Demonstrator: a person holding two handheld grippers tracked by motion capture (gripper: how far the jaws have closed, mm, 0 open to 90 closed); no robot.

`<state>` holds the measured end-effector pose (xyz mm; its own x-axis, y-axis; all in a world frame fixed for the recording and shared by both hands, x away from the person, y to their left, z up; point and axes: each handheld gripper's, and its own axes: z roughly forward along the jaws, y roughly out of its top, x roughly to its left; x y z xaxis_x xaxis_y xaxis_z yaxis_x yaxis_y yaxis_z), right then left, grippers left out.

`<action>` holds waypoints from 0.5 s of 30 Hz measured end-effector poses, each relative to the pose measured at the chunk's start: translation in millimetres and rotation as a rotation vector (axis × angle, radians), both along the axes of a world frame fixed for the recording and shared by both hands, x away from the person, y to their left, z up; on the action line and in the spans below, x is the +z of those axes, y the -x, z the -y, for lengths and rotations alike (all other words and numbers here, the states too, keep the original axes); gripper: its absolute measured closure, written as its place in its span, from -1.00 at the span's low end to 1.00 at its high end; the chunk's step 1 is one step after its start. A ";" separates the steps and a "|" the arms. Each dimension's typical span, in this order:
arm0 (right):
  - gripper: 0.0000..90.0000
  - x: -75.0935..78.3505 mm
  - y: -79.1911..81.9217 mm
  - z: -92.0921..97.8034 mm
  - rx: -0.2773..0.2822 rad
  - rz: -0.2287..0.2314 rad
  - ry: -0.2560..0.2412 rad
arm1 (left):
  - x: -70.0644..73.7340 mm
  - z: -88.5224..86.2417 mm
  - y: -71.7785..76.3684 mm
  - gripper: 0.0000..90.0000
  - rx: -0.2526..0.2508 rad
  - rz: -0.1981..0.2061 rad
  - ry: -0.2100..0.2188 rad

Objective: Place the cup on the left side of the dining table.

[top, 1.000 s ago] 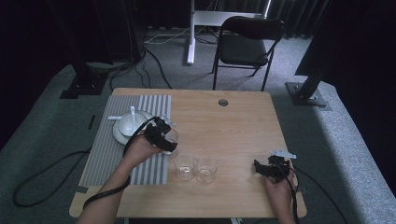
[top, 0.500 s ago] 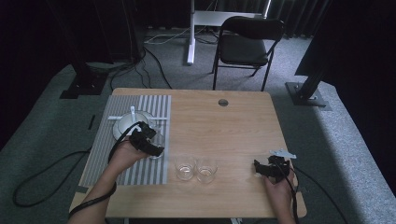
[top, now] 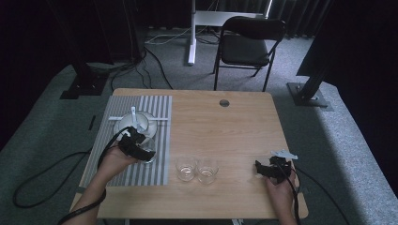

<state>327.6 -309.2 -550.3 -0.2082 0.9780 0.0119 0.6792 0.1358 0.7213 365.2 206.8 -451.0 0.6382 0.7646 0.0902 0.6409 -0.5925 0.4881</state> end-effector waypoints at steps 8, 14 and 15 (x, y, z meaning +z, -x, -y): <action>-0.74 0.0 0.0 0.0 0.000 0.000 0.000 | -11.6 -5.2 4.9 -0.59 -0.001 -0.020 -0.019; -0.74 0.0 0.0 0.0 0.000 0.000 0.000 | -15.8 -11.1 5.3 -0.59 -0.018 -0.012 0.024; -0.74 0.0 0.0 0.0 0.000 0.000 0.000 | -16.6 -10.5 6.2 -0.59 -0.018 -0.001 0.021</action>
